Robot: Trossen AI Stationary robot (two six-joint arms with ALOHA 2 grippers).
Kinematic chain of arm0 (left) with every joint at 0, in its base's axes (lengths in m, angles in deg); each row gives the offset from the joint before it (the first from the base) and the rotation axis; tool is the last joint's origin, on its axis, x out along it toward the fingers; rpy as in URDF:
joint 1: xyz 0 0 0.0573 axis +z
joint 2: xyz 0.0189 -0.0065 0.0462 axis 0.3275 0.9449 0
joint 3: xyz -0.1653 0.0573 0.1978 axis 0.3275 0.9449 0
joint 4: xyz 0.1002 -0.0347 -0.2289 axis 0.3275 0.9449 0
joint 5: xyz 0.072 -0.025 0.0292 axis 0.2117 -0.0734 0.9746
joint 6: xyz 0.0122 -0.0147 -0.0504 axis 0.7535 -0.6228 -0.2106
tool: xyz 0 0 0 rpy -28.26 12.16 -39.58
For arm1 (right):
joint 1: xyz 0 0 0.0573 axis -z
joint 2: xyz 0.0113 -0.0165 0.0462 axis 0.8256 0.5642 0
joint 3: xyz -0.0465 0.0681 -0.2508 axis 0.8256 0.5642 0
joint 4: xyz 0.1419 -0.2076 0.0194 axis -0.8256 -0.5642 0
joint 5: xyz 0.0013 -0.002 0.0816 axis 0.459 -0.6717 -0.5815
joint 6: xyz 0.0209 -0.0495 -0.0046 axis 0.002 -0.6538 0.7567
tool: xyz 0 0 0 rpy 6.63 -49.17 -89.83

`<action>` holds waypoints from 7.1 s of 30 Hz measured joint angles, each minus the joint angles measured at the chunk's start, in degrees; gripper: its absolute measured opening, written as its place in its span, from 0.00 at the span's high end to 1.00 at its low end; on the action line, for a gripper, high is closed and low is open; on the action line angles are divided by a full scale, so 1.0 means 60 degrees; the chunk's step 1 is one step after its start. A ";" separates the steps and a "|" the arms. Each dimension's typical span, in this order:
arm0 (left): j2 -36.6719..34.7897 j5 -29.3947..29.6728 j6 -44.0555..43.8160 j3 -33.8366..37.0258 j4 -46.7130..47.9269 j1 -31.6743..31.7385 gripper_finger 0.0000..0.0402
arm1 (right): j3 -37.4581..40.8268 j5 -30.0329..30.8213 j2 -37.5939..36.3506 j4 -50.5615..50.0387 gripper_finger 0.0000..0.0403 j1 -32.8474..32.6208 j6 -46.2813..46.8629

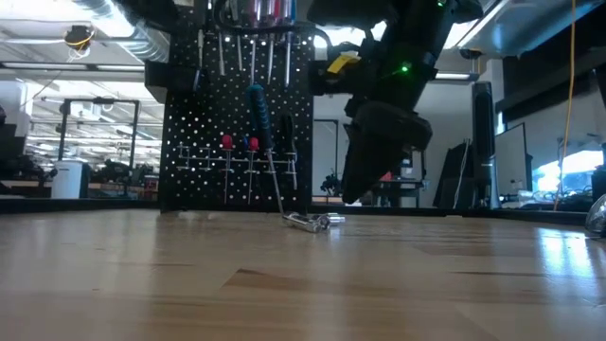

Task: Hang tools onto peg board
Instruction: Put the socket into the black bin on the peg board

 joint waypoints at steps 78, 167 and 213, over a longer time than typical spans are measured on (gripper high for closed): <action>-0.0555 -0.3850 -0.6261 0.4994 -0.0700 -0.3924 0.54 | 0.0925 -0.2991 0.0146 0.2049 0.87 0.2306 -0.4197; -0.0562 -0.3505 -0.6470 0.4994 -0.0805 -0.3926 0.54 | -0.0973 -0.2073 0.0120 0.0002 0.49 0.0923 0.4580; -0.0562 -0.3501 -0.6218 0.4994 -0.0856 -0.3926 0.54 | 0.0597 -0.1531 0.0703 0.1482 0.98 0.0926 0.4300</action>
